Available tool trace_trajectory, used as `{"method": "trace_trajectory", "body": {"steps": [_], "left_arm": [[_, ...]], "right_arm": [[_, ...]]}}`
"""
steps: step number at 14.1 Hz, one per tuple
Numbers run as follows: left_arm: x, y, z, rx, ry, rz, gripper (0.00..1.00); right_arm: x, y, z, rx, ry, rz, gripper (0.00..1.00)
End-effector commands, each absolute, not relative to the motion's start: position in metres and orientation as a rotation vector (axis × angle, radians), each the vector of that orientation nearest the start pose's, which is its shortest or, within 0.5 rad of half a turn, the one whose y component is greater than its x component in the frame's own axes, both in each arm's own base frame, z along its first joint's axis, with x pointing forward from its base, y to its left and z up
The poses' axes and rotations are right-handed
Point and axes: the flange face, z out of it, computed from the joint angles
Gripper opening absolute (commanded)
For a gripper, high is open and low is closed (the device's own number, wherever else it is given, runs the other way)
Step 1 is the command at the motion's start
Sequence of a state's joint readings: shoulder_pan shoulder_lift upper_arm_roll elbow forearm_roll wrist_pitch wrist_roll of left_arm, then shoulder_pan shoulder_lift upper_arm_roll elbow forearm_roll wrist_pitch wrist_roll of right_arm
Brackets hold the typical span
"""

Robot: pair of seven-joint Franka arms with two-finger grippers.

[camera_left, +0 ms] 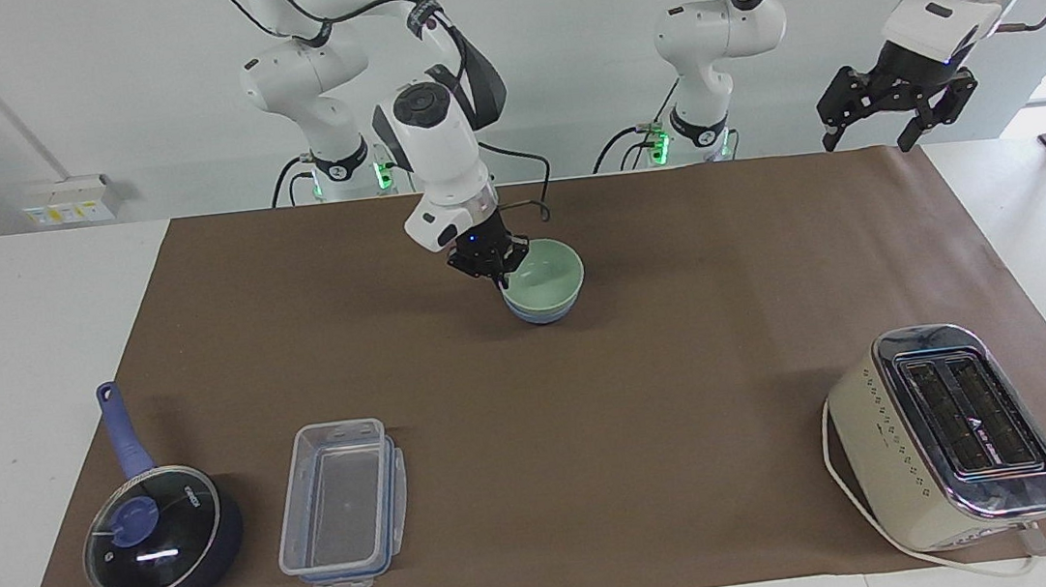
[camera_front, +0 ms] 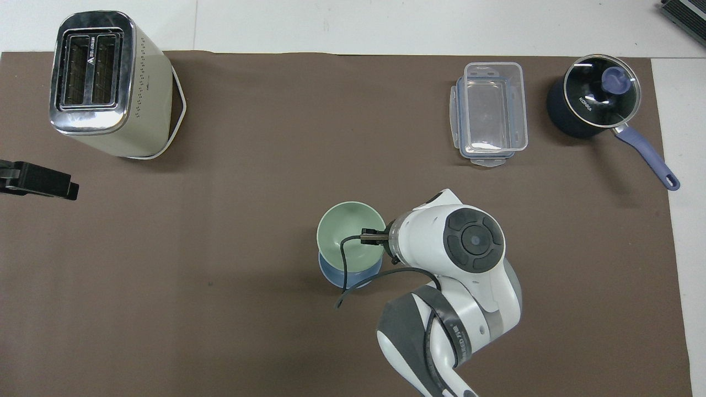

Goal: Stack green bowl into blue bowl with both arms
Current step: 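Carry the green bowl with the right gripper over the blue bowl, then lower the green bowl into the blue bowl and open the right gripper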

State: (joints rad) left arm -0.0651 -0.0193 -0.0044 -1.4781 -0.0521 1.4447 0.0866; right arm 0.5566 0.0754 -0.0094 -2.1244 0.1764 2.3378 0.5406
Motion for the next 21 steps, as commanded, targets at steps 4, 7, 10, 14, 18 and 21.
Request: {"method": "trace_trajectory", "body": {"steps": [4,7,10,14,18,21], "left_arm": [[0.523,-0.039,0.669,-3.164,0.257,0.038,1.00],[0.523,-0.039,0.669,-3.164,0.260,0.038,1.00],[0.523,-0.039,0.669,-3.164,0.260,0.038,1.00],[0.523,-0.039,0.669,-3.164,0.259,0.033,1.00],[0.523,-0.039,0.668,-3.164,0.259,0.038,1.00],[0.523,-0.038,0.668,-3.152,0.259,0.038,1.00]], "right_arm": [[0.470,0.301,0.371,-2.947,0.164,-0.074,0.00],[0.464,0.302,0.366,-2.954,0.154,-0.060,0.00],[0.461,0.301,0.365,-2.957,0.149,-0.052,0.00],[0.455,0.313,0.354,-2.963,0.117,-0.047,0.00],[0.454,0.313,0.352,-2.966,0.109,-0.042,0.00],[0.454,0.309,0.348,-2.971,0.105,-0.035,0.00]]}}
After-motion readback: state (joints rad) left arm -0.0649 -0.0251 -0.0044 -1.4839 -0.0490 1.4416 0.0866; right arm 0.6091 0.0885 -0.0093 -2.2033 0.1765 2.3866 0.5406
